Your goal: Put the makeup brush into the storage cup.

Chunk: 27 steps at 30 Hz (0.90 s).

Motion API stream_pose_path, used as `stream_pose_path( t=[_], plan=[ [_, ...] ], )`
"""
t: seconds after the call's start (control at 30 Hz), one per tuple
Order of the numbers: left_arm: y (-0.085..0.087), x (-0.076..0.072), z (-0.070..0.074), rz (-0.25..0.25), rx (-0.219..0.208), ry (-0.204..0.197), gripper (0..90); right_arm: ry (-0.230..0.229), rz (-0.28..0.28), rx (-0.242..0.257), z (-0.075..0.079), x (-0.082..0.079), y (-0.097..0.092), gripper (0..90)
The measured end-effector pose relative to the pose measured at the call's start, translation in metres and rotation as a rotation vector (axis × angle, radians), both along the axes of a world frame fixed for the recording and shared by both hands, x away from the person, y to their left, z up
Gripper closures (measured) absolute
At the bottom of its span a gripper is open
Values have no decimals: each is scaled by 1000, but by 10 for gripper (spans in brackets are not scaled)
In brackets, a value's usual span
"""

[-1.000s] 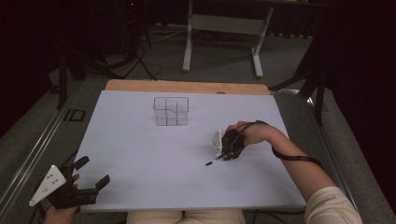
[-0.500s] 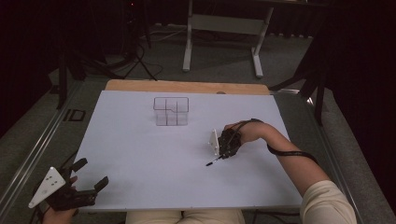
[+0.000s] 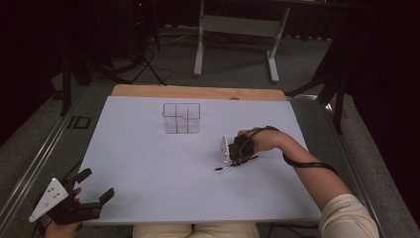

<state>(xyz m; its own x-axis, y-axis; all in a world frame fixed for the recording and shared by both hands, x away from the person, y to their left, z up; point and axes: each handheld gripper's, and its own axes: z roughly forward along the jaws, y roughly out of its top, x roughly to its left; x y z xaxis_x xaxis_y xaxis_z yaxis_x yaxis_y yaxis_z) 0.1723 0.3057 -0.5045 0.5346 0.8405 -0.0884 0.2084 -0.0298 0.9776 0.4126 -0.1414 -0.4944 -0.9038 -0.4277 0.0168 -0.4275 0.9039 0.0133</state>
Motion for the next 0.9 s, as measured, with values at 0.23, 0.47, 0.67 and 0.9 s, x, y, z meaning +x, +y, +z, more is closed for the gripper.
stream_pose_path(
  t=[0.23,0.47,0.67,0.9],
  plan=[
    [0,1,1,-8,-5,-9,7,36,-215,44,22,5,-1,861],
    [-4,4,1,-35,-10,-11,7,50,-311,133,32,-6,-4,861],
    [-7,9,1,-64,-18,-15,7,41,-380,223,35,-16,-10,861],
    [-9,14,2,-84,-35,-20,7,35,-468,306,40,-27,-15,862]
  ],
)
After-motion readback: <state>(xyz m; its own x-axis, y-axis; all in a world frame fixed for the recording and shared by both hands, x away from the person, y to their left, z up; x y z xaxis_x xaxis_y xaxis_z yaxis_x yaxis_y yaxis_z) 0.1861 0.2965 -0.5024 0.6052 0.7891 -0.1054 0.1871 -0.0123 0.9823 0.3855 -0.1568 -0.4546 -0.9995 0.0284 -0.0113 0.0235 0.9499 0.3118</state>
